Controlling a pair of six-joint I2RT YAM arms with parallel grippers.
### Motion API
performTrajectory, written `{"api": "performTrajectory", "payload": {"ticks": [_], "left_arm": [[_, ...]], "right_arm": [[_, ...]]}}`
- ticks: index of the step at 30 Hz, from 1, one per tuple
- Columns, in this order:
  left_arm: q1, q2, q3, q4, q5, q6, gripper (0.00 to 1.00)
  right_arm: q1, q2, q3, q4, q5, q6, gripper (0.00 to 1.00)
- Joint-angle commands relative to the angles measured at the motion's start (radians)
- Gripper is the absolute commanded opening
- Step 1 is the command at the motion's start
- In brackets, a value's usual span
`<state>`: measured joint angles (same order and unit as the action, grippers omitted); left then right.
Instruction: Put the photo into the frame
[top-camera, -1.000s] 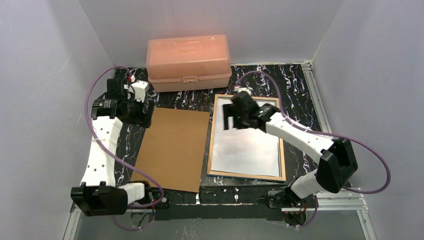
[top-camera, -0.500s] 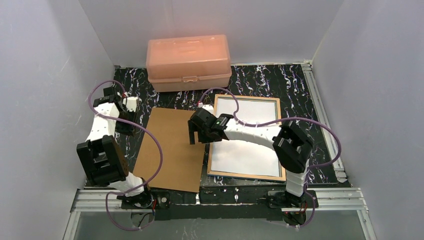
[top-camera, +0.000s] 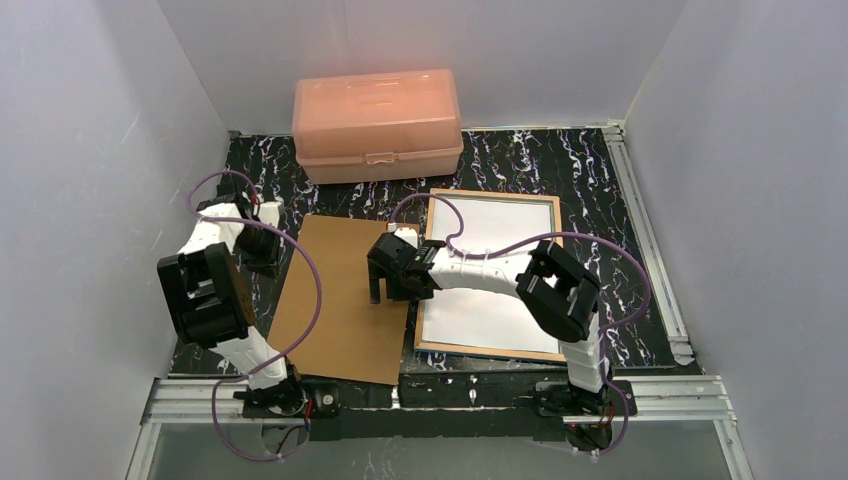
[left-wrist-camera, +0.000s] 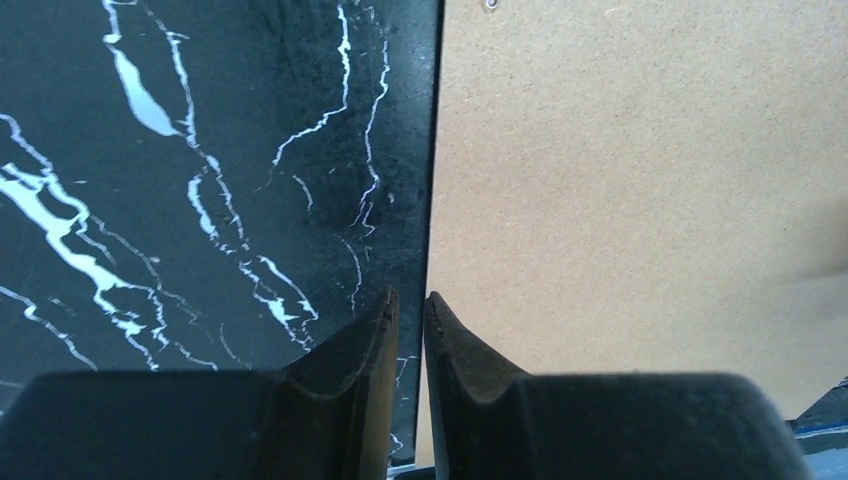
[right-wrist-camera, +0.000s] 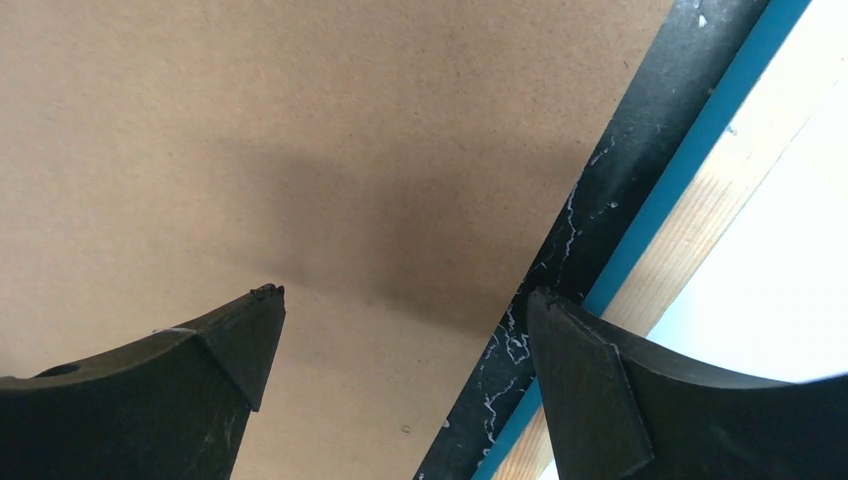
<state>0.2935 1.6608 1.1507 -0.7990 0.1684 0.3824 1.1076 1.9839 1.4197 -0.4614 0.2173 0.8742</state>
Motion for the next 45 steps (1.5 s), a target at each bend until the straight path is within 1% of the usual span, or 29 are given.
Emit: {"api": "performTrajectory", "payload": {"ticks": [1, 8, 13, 17, 21, 23, 31, 34, 38, 41, 45], "left_arm": [[0.007, 0.018, -0.028, 0.012, 0.064, -0.017, 0.15], [0.007, 0.093, -0.046, 0.059, 0.089, -0.034, 0.09], [0.005, 0.147, -0.06, 0.091, 0.101, -0.042, 0.03], [0.006, 0.167, -0.065, 0.102, 0.131, -0.045, 0.0], [0.004, 0.176, -0.054, 0.081, 0.196, -0.045, 0.0], [0.003, 0.185, -0.047, 0.074, 0.204, -0.041, 0.0], [0.0, 0.215, -0.032, 0.078, 0.202, -0.022, 0.0], [-0.01, 0.222, -0.029, 0.078, 0.195, -0.017, 0.0], [-0.022, 0.23, -0.033, 0.085, 0.185, -0.016, 0.0], [-0.04, 0.227, -0.036, 0.09, 0.165, -0.01, 0.0], [-0.063, 0.231, -0.031, 0.083, 0.153, -0.002, 0.0]], "right_arm": [[0.011, 0.002, 0.011, 0.008, 0.025, 0.058, 0.99], [0.018, 0.022, 0.002, 0.017, 0.0, 0.091, 0.99], [0.018, 0.02, -0.01, 0.061, -0.033, 0.123, 0.99], [0.012, 0.012, -0.014, 0.088, -0.059, 0.145, 0.99], [-0.002, -0.007, -0.055, 0.185, -0.115, 0.195, 0.99], [-0.012, -0.019, -0.069, 0.234, -0.14, 0.223, 0.99], [-0.043, -0.103, -0.084, 0.405, -0.205, 0.301, 0.99], [-0.043, -0.129, -0.097, 0.452, -0.21, 0.322, 0.99], [-0.043, -0.164, -0.125, 0.522, -0.256, 0.352, 0.99], [-0.044, -0.202, -0.157, 0.571, -0.259, 0.374, 0.99], [-0.044, -0.258, -0.181, 0.577, -0.232, 0.373, 0.99]]}}
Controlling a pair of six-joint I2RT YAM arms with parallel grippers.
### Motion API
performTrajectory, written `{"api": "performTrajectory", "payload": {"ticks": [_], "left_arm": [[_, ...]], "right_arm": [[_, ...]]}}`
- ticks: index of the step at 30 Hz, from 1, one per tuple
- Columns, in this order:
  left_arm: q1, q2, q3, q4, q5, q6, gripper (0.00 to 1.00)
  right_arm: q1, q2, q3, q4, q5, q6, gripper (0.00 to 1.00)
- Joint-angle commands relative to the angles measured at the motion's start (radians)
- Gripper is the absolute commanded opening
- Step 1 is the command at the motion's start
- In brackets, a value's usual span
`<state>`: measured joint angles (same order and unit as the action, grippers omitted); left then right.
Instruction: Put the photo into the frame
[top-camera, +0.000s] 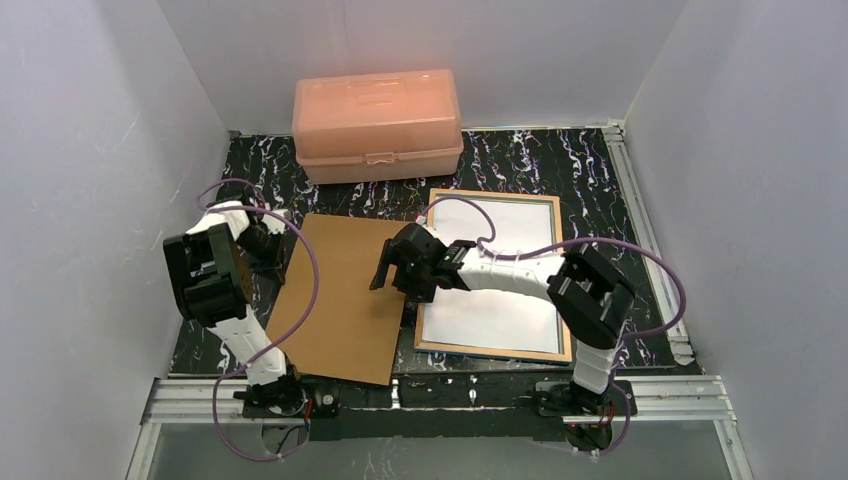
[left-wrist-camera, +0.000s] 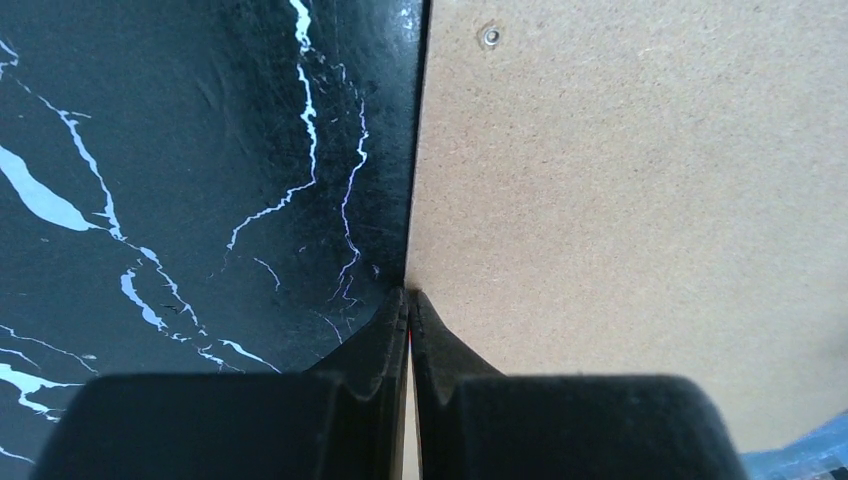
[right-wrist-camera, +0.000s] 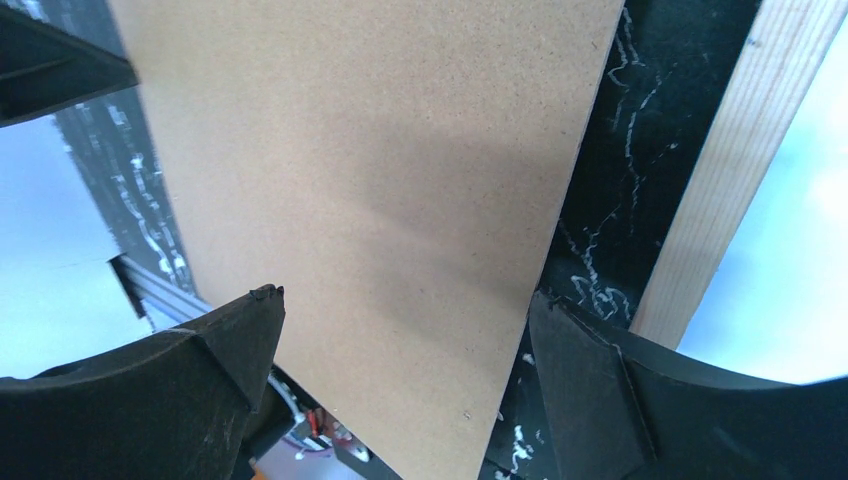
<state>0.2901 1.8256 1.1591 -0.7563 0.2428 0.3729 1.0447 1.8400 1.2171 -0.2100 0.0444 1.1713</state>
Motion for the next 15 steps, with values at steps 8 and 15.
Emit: {"api": "performTrajectory", "payload": {"ticks": [8, 15], "left_arm": [[-0.125, 0.072, -0.018, 0.033, 0.06, 0.003, 0.0], [-0.211, 0.098, 0.022, 0.018, 0.037, -0.02, 0.0]], "right_arm": [[0.013, -0.168, -0.031, 0.343, -0.048, 0.092, 0.99], [-0.011, -0.236, -0.109, 0.366, -0.007, 0.126, 0.99]]}}
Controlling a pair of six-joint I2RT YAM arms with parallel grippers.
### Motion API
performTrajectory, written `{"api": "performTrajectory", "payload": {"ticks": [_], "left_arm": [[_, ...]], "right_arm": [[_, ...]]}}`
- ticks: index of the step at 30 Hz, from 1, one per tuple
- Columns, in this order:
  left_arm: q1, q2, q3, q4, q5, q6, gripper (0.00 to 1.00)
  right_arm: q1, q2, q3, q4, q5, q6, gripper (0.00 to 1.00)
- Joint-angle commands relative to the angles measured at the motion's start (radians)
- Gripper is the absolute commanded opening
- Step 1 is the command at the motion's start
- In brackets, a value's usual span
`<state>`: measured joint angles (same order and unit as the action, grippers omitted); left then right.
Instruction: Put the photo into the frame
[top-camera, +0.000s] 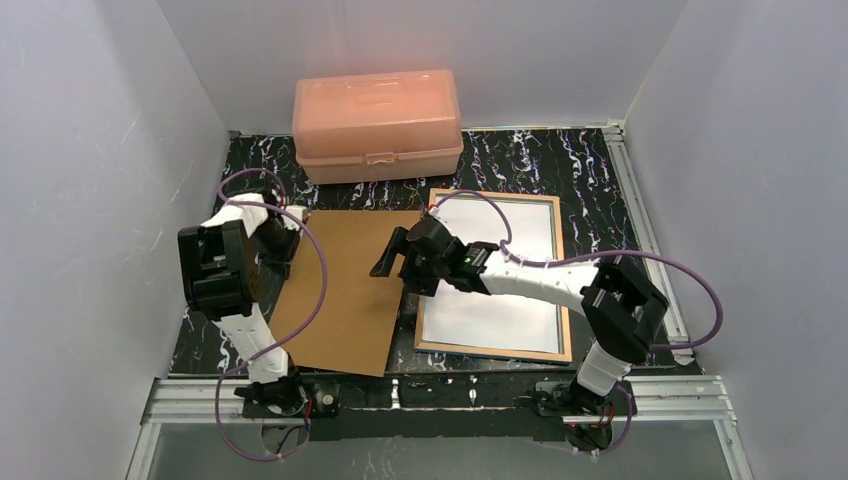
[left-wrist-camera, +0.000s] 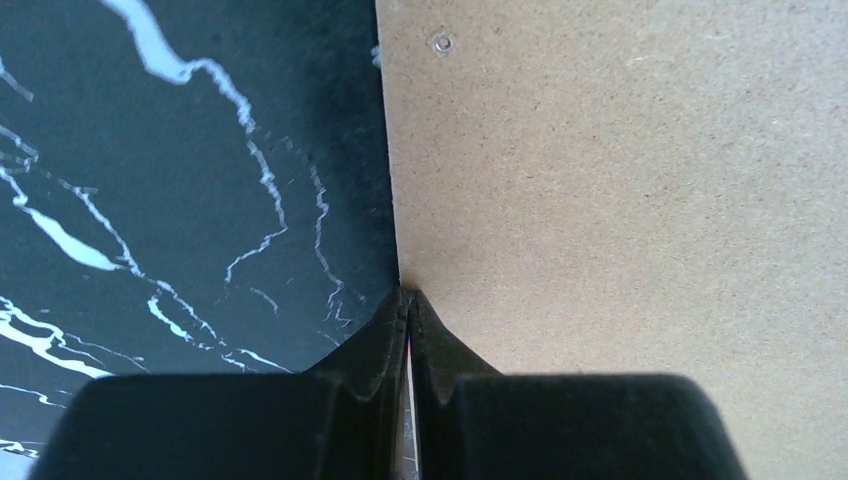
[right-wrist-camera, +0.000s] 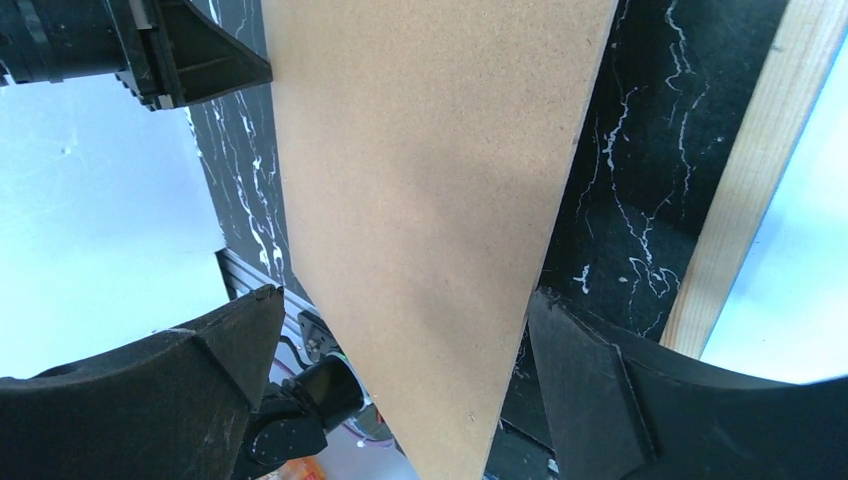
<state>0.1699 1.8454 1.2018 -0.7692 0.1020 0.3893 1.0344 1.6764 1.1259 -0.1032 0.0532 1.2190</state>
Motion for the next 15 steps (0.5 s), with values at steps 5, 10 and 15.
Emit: {"api": "performTrajectory", "payload": {"ticks": [5, 10, 15], "left_arm": [[-0.138, 0.096, -0.01, 0.025, 0.18, -0.052, 0.0], [-0.203, 0.103, 0.002, 0.012, 0.18, -0.061, 0.0], [-0.246, 0.094, 0.01, -0.006, 0.195, -0.061, 0.0]], "right_arm": [[-0.028, -0.116, -0.087, 0.304, -0.017, 0.121, 0.99], [-0.06, -0.168, -0.144, 0.315, -0.004, 0.139, 0.98], [-0.103, -0.233, -0.216, 0.303, 0.011, 0.14, 0.99]]}}
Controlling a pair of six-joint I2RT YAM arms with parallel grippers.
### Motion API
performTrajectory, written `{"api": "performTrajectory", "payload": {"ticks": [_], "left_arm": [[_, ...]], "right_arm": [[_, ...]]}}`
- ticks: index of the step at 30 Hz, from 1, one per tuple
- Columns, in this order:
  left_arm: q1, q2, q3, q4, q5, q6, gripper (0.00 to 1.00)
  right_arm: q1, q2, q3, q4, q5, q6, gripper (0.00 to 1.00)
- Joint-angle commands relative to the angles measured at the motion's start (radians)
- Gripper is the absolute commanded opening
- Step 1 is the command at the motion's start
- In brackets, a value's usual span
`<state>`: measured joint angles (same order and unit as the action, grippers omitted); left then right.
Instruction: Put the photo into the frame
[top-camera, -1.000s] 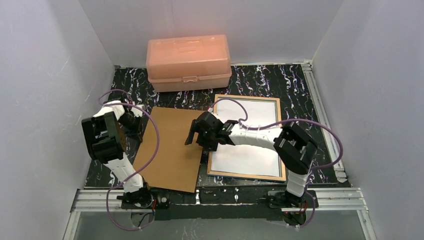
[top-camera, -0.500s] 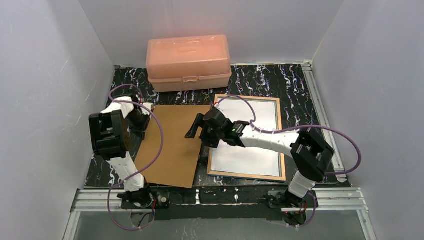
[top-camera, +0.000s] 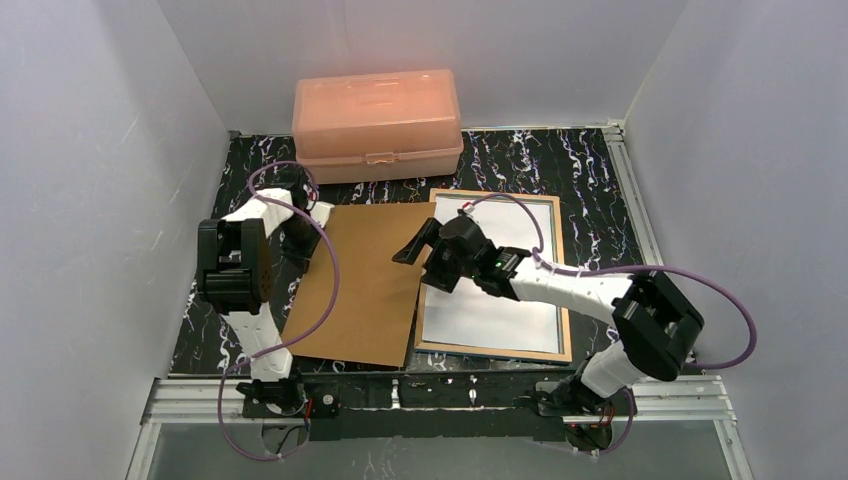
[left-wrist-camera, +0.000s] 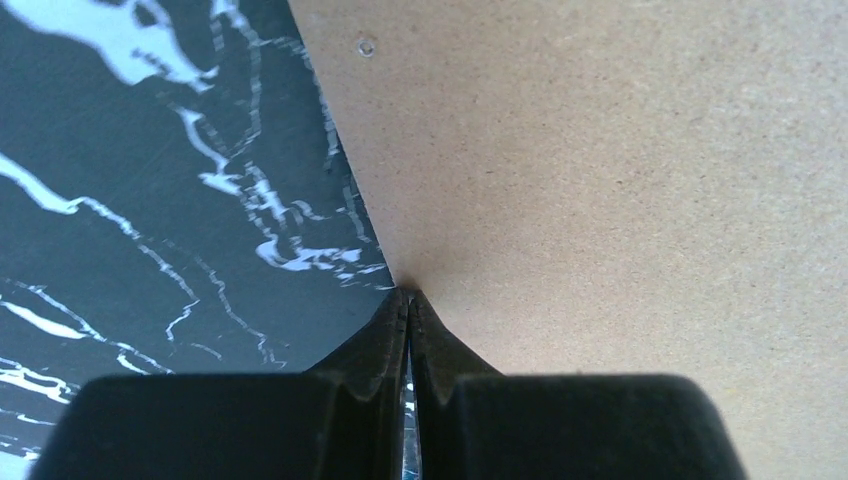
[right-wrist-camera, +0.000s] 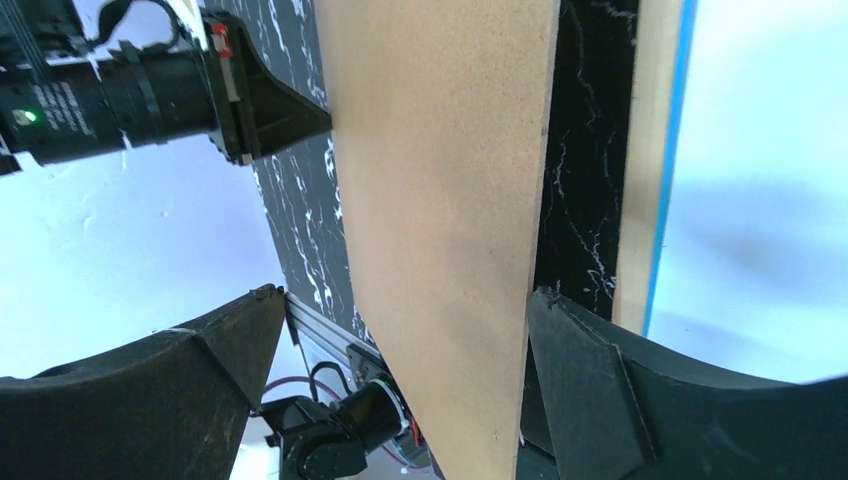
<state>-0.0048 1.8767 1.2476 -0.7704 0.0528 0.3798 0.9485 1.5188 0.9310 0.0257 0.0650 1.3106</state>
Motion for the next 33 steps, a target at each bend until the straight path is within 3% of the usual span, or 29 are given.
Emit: {"api": "performTrajectory", "payload": {"ticks": [1, 12, 24, 33], "left_arm": [[-0.077, 0.062, -0.034, -0.008, 0.251, -0.051, 0.0], [-0.113, 0.048, -0.045, -0.016, 0.298, -0.055, 0.0], [-0.113, 0.046, -0.055, -0.006, 0.201, -0.043, 0.0], [-0.114, 0.045, -0.054, -0.007, 0.191, -0.046, 0.0]], "right_arm": [[-0.028, -0.087, -0.038, 0.173, -0.004, 0.051, 0.99], [-0.133, -0.175, -0.225, 0.206, -0.04, 0.088, 0.99], [-0.185, -0.098, -0.287, 0.234, -0.122, 0.02, 0.97], [-0.188, -0.076, -0.268, 0.165, -0.117, -0.091, 0.96]]}}
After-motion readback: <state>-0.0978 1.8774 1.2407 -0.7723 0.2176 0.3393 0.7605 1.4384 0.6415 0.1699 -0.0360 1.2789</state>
